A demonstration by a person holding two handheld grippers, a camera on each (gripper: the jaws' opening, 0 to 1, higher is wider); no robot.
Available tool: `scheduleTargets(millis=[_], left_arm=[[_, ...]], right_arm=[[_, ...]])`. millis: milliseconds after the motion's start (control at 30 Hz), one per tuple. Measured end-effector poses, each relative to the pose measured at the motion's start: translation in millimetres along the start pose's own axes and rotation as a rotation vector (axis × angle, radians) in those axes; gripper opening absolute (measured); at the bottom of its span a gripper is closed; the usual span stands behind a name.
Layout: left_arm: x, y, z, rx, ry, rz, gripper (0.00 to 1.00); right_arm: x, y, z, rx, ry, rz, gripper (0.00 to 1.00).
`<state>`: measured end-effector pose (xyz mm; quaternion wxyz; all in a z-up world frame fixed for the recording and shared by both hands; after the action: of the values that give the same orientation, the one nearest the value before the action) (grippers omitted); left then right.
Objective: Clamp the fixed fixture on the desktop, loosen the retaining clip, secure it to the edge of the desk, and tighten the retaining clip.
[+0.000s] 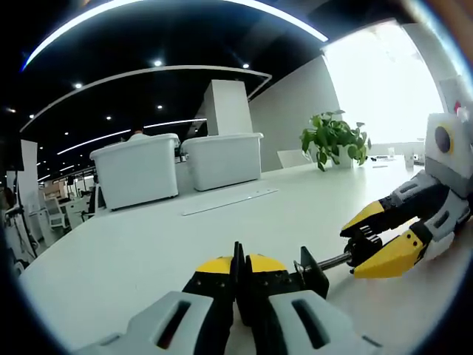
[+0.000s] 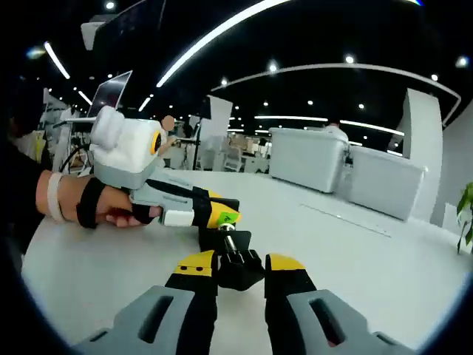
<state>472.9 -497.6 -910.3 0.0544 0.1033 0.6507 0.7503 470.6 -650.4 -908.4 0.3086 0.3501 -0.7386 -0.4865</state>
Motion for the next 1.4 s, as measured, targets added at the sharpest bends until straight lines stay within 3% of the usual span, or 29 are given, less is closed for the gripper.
scheduleTargets(millis=[500,833,900,1000,1067,1200,1267,1300,1400], left_arm=[[0.2,-0.5,-0.9,-0.001,0.001,0.001,0.06],[0.4,-1.0,-1.3,0.001,0.002,0.002,0.06],[0.6,-0.9,-1.3,0.003,0.001,0.002,0.06],[0.6,-0.9,-1.6,0.003,-0.002,0.002,0.06],[0.6,-0.9,-1.7,0.003,-0.003,0.002,0.06],[0.7,-0.9,-1.4,0.005,-0.003,0.002,0.06],[0.8,-0.8,-1.2,0.005,-0.004,0.002,0.06],[0.8,-0.8,-1.1,0.006,-0.003,0.003,0.06],[0.9,-0.6,-1.1,0.005,-0.004,0.003,0.06]], right_arm=[[-0.4,2.0,12.8,0.454,-0.087,-0.003,0.22],[-0.3,0.7,8.1,0.398,-0.065,0.003,0.24],[0.2,0.8,7.2,0.324,-0.037,0.005,0.25],[1.6,4.5,2.6,0.082,-0.015,-0.002,0.28],[1.7,6.9,-2.8,-0.125,0.01,-0.004,0.33],[0.8,5.3,-22.7,-0.547,-0.025,-0.012,0.52],[0.8,-0.2,-28.9,-0.701,-0.02,0.004,0.5],[0.9,-4.2,-30.7,-0.754,-0.028,0.03,0.44],[-2.0,-11.6,-30.6,-0.816,-0.021,0.065,0.31]])
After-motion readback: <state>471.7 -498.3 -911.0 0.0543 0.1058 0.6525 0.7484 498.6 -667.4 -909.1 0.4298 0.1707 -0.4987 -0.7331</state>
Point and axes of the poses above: the point that each gripper's makers call its tool centre point, and the gripper's own axes: x roughly backward along the fingers, z roughly to its left, y roughly out of its top, the point moved 8 cm from there along x, roughly backward along the fingers, and after that the axes turned 1 degree about -z, right-handed, at the moved point
